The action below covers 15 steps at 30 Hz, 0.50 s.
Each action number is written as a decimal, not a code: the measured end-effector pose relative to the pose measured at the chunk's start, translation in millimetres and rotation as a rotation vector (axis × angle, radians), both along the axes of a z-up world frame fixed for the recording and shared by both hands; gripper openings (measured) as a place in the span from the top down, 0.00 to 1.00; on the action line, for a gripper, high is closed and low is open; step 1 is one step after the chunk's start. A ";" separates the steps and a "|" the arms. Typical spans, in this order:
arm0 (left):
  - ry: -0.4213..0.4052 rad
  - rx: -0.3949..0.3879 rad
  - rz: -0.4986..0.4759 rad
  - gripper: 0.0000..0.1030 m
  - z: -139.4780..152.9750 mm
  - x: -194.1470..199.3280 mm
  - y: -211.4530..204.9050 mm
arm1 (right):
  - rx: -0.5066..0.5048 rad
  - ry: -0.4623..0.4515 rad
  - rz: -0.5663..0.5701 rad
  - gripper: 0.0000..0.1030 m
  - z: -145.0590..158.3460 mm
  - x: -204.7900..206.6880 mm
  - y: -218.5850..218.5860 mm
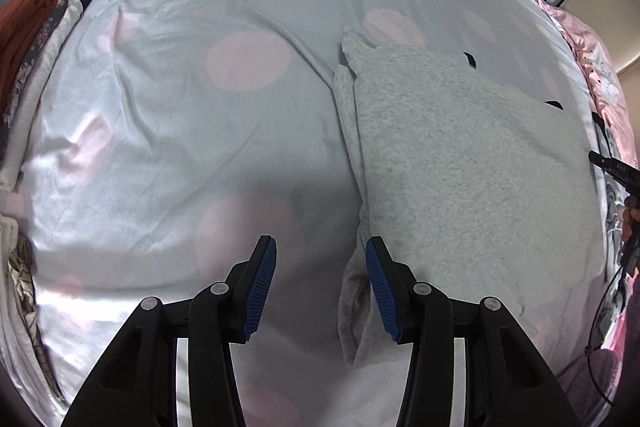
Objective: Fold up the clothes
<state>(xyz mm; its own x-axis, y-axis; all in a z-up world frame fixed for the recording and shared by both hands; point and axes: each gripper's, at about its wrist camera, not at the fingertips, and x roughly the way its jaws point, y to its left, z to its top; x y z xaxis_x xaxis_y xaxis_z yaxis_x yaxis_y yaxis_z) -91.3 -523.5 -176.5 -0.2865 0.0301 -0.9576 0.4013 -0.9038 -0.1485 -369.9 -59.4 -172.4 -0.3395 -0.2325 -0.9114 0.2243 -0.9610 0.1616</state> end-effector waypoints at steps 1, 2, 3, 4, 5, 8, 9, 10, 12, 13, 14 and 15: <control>0.004 0.016 0.002 0.53 0.1 2.5 0.7 | -0.020 -0.009 -0.023 0.92 0.6 0.2 4.7; 0.007 0.035 0.005 0.52 0.2 5.5 1.8 | -0.046 -0.018 -0.041 0.90 1.9 2.7 8.9; 0.011 0.053 0.009 0.48 0.1 8.7 3.2 | -0.069 -0.025 -0.042 0.88 4.1 6.5 11.2; 0.013 0.069 0.014 0.41 -0.4 13.0 5.2 | -0.091 -0.031 -0.043 0.88 6.4 10.3 13.4; 0.015 0.080 0.019 0.39 -0.7 17.6 7.1 | -0.089 -0.036 -0.033 0.88 9.3 16.2 13.6; 0.018 0.114 0.037 0.38 -2.4 25.8 13.2 | -0.129 -0.048 -0.009 0.83 19.7 40.0 19.9; 0.021 0.125 0.047 0.38 -3.5 29.3 14.6 | -0.161 -0.060 -0.005 0.77 22.5 49.4 24.1; 0.026 0.135 0.064 0.38 -5.0 33.1 14.3 | -0.190 -0.072 -0.007 0.75 23.4 62.2 28.4; 0.034 0.154 0.097 0.38 -8.2 40.5 14.0 | -0.228 -0.091 -0.019 0.74 22.9 90.1 36.4; 0.039 0.161 0.116 0.38 -10.3 43.0 14.5 | -0.237 -0.098 -0.028 0.73 21.7 105.2 40.2; 0.046 0.169 0.135 0.38 -11.9 46.1 15.4 | -0.246 -0.105 -0.038 0.73 20.4 120.3 43.9; 0.054 0.180 0.151 0.38 -13.1 49.7 16.2 | -0.269 -0.109 -0.053 0.72 15.9 131.0 48.3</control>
